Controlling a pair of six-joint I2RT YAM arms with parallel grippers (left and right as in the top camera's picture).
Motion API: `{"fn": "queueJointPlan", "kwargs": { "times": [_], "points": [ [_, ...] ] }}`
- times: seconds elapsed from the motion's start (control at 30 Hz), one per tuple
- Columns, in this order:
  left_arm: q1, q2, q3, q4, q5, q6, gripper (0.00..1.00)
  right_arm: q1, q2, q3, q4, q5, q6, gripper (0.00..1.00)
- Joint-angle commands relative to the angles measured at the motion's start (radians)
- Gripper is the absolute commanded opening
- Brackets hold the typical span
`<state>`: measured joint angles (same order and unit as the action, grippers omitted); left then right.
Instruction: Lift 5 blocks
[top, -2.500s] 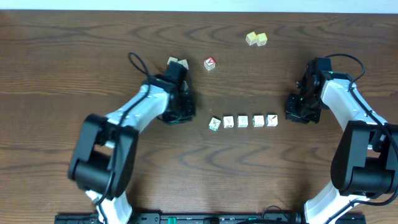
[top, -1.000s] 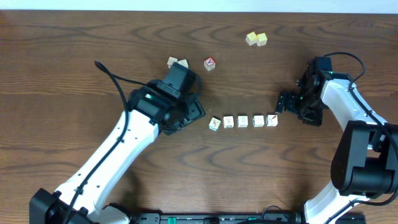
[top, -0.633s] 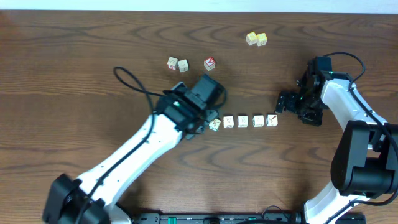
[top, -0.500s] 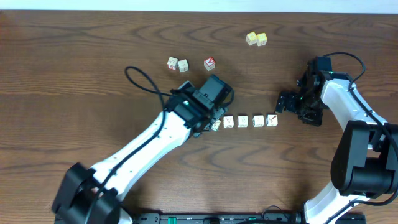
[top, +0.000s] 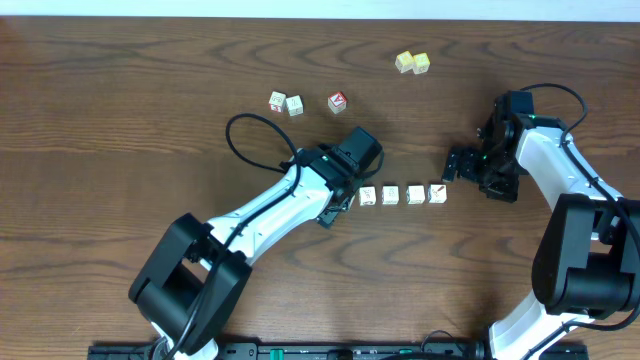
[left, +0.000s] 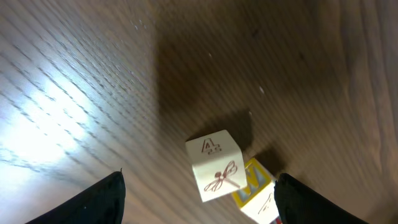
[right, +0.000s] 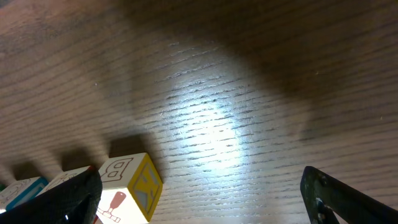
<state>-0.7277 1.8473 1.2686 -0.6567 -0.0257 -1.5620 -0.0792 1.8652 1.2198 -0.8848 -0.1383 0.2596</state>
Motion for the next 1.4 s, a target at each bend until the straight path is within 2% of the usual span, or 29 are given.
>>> {"fn": "queueJointPlan", "kwargs": {
  "times": [0.0,0.27,0.83,0.9,1.07,1.37],
  "points": [
    [-0.002,0.022,-0.01,0.026,-0.001,-0.094,0.77,0.008,0.0,-0.005,0.002,0.006,0.005,0.99],
    [-0.005,0.051,-0.01,0.129,-0.001,-0.1,0.78,0.008,0.0,-0.005,0.002,0.006,0.005,0.99],
    [-0.018,0.097,-0.011,0.131,-0.001,-0.101,0.78,0.008,0.0,-0.005,-0.001,0.006,0.005,0.99],
    [-0.018,0.097,-0.011,0.131,-0.001,-0.101,0.77,0.008,0.0,-0.005,-0.002,0.006,0.005,0.99],
    [-0.018,0.097,-0.011,0.131,-0.001,-0.101,0.63,0.008,0.0,-0.005,-0.002,0.006,0.005,0.99],
    [-0.018,0.113,-0.011,0.131,-0.001,-0.101,0.63,0.008,0.0,-0.005,-0.001,0.006,0.005,0.99]
  ]
}}
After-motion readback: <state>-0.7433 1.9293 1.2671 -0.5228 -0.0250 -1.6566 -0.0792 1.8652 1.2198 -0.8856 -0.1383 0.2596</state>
